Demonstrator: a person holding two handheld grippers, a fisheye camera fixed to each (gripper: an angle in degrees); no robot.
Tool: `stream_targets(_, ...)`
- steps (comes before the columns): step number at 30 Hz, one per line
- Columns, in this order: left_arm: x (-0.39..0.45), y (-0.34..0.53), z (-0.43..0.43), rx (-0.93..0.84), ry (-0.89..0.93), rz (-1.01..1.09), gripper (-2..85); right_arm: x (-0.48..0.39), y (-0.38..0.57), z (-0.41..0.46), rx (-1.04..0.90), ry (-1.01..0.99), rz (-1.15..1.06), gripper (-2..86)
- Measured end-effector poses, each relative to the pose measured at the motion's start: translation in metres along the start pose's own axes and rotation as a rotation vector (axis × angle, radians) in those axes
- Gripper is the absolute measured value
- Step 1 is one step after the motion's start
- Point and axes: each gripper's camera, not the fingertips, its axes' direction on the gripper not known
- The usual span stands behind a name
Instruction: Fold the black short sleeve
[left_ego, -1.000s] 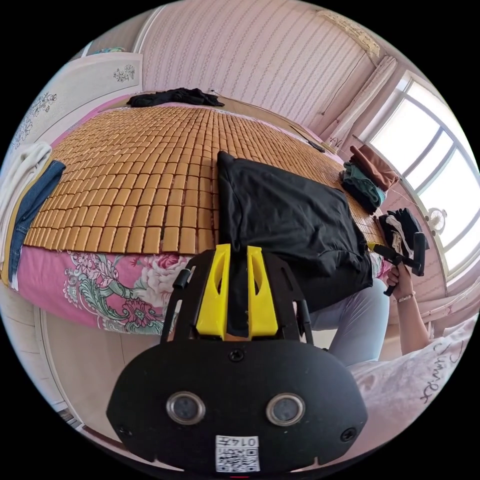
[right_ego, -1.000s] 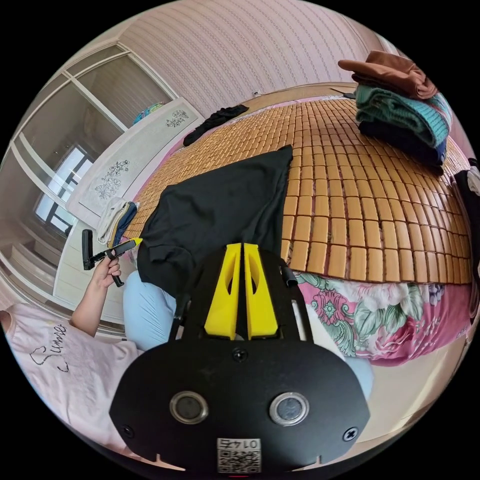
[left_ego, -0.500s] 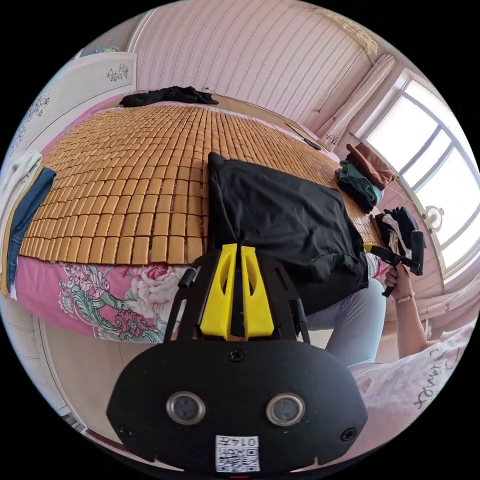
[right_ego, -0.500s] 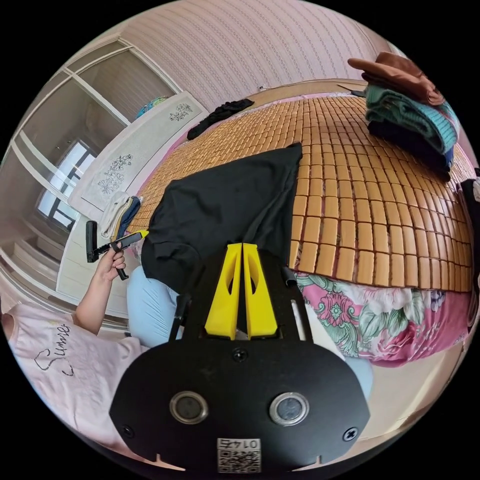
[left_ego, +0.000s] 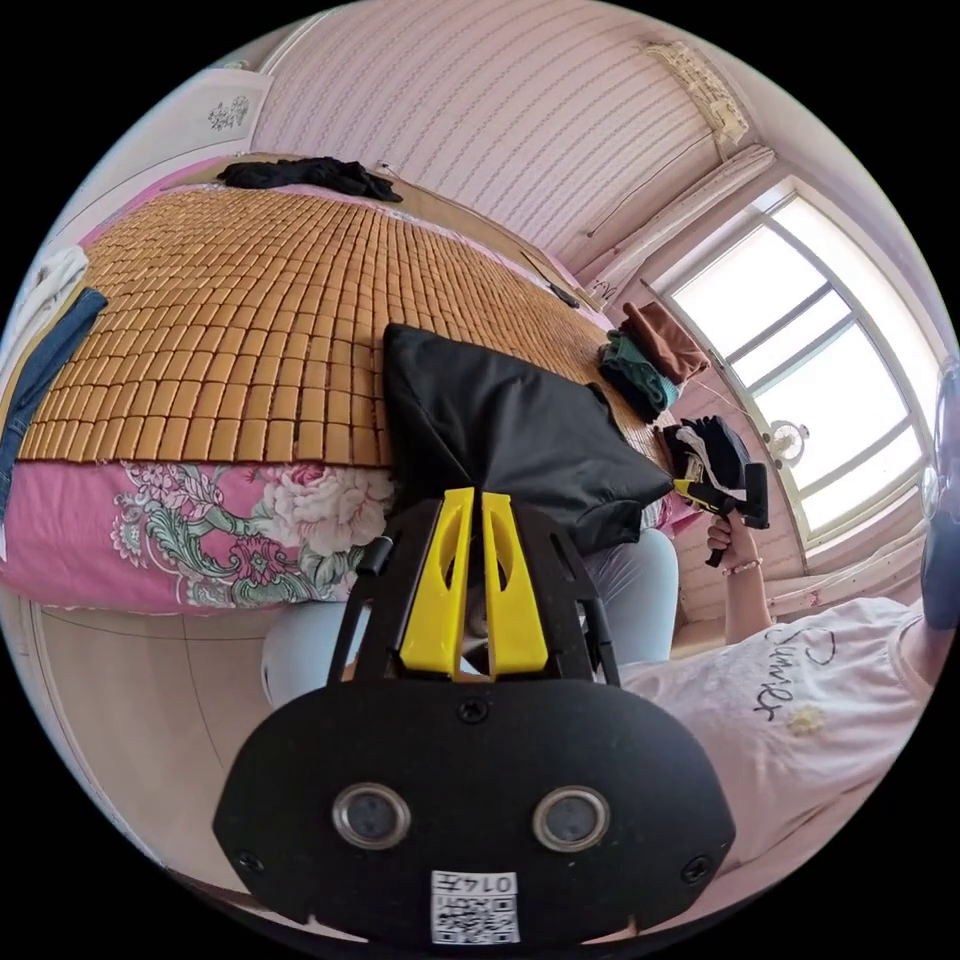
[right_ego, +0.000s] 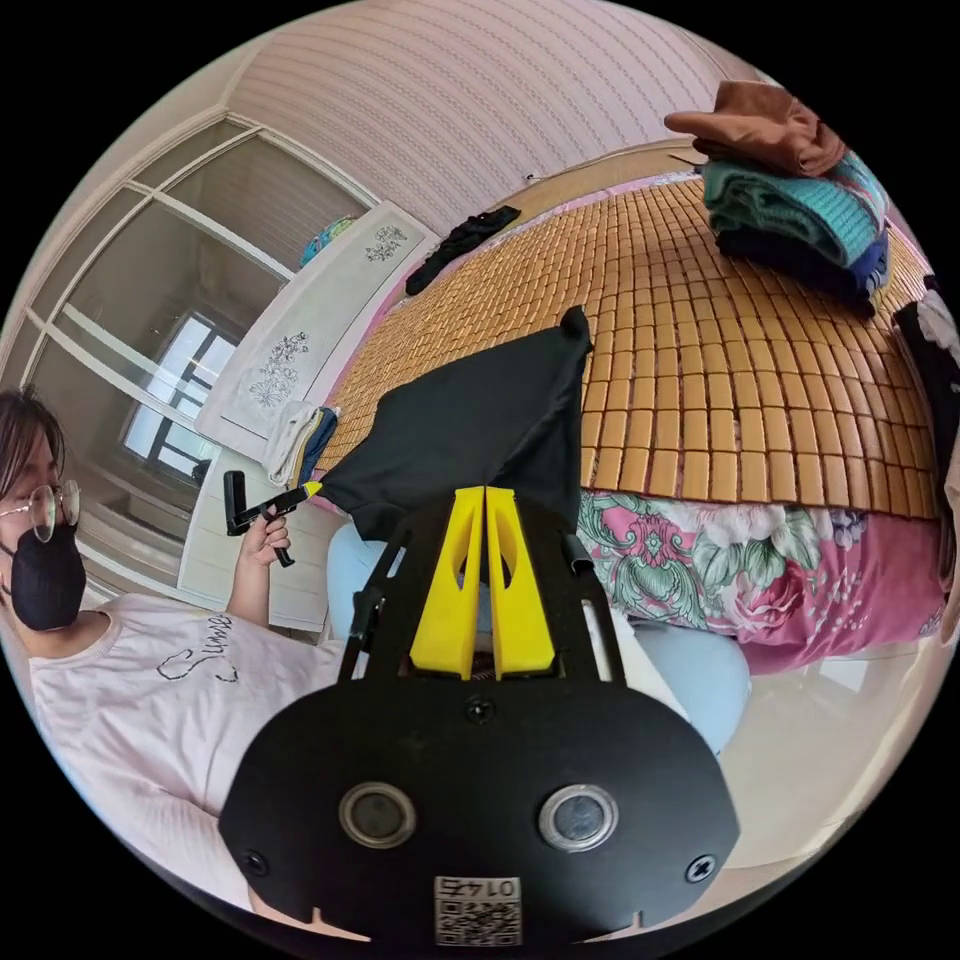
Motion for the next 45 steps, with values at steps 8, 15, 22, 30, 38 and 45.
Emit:
stream_targets(8,0.006,0.008,-0.017,0.007,0.080,0.026,-0.7,0.006,0.011,0.012,-0.038,-0.039,0.025,-0.2)
stream_targets(15,-0.025,0.025,0.037,-0.142,0.007,-0.034,4.4,0.028,0.020,0.058,-0.217,0.021,0.064,0.2)
stream_targets(22,-0.025,0.000,0.019,-0.014,-0.136,0.016,6.6,0.009,-0.009,0.056,-0.163,0.216,-0.031,4.9)
stream_targets(30,-0.038,-0.114,0.088,0.099,-0.198,0.021,10.8,0.018,-0.132,0.101,0.073,0.266,-0.110,12.1)
stream_targets(38,-0.028,-0.133,0.159,-0.004,-0.243,0.115,1.5,0.047,-0.158,0.139,-0.002,0.192,-0.077,0.6)
stream_targets(45,-0.010,-0.102,0.101,0.248,-0.128,0.121,-0.9,0.054,-0.115,0.044,0.260,-0.090,-0.039,0.0)
